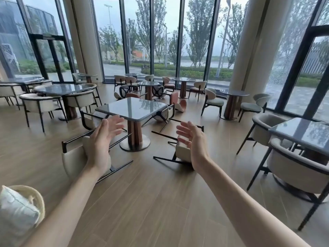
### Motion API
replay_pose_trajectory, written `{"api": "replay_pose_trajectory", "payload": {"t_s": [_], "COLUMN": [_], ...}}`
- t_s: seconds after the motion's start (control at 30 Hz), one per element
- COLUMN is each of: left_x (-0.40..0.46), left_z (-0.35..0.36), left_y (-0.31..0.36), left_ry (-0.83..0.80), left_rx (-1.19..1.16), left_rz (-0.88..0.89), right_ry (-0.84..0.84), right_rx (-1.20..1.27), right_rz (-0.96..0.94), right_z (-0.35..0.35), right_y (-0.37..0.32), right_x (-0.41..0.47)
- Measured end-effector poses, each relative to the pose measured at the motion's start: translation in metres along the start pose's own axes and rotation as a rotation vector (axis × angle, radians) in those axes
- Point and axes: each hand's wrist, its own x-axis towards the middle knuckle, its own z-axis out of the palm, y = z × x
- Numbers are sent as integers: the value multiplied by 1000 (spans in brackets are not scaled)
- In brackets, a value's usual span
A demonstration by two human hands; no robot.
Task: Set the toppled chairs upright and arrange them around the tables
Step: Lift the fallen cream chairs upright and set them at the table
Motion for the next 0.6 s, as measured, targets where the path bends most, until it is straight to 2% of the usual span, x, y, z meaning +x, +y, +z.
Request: {"api": "replay_pose_trajectory", "payload": {"t_s": [0.13, 0.33, 0.5, 0.6], "left_x": [22, 91, 162, 205], "left_z": [5, -8, -30, -45], "left_y": [-38, -142, -234, -266], "left_ry": [3, 52, 189, 232], "left_rx": [77, 79, 81, 111], "left_rz": [-59, -110, -192, -191], "right_ry": [12, -40, -67, -104], "right_rx": [-4, -30, -59, -94], "right_rz": [47, 91, 208, 200], "right_z": [-2, 24, 65, 92], "right_y": [25, 93, 155, 179], "right_x": [39, 135, 222, 273]}}
